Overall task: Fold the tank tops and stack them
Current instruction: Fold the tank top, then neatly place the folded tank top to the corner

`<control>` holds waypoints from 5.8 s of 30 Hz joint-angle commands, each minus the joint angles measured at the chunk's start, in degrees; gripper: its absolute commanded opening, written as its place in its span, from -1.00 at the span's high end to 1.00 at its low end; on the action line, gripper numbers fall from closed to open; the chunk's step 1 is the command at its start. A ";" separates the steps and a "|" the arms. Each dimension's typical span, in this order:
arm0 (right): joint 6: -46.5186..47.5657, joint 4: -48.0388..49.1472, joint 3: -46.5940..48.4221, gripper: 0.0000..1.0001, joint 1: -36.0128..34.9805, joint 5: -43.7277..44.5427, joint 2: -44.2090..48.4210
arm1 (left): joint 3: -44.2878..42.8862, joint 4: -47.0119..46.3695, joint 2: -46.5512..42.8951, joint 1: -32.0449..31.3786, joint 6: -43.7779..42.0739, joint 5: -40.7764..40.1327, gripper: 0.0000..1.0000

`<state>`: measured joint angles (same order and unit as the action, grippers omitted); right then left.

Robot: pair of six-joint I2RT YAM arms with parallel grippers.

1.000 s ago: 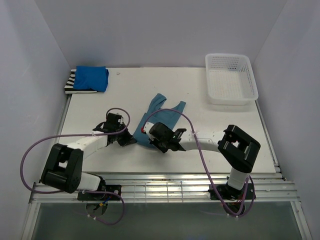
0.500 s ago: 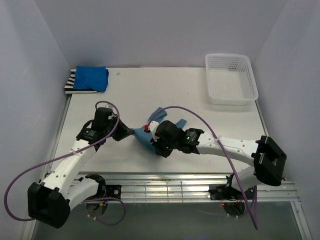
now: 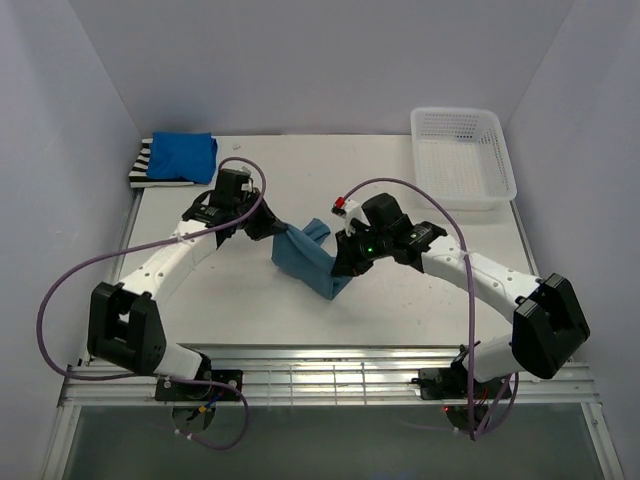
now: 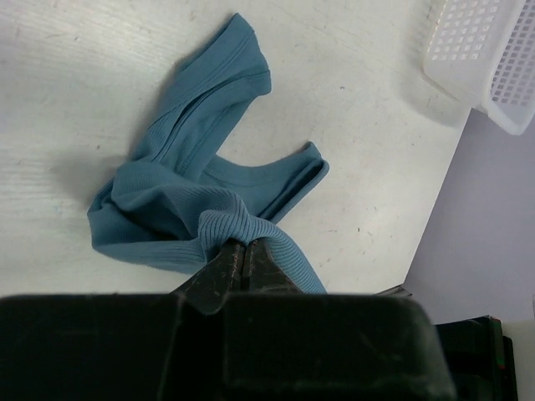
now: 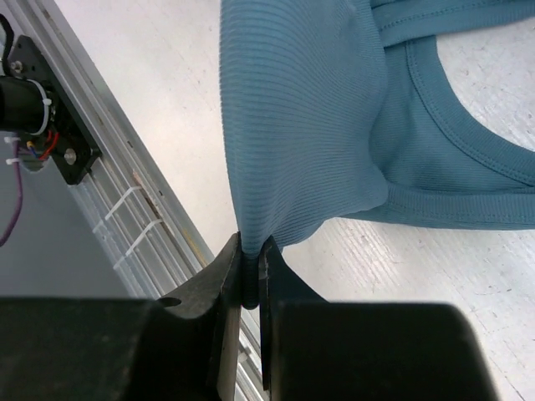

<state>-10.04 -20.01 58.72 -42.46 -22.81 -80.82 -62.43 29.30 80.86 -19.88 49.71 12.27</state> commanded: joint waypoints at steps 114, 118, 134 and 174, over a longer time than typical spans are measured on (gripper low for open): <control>9.78 2.70 -4.93 -0.80 21.28 10.67 9.89 | -11.83 -13.73 19.43 -3.77 -61.47 -19.92 1.00; 9.69 2.70 -5.72 -0.80 21.28 13.31 11.11 | -16.39 -13.65 20.03 2.90 -68.07 -16.50 1.00; 12.50 4.28 -0.98 -0.80 21.36 24.83 7.96 | -44.69 -14.80 42.44 21.53 -81.34 -16.93 1.00; 10.83 6.04 1.66 -0.80 21.36 20.61 2.15 | -62.20 -15.67 41.57 32.53 -69.40 3.99 1.00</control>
<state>1.45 -16.36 58.30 -21.34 -1.32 -79.13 -122.78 14.94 128.14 11.46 -20.69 13.32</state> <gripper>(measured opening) 0.900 0.113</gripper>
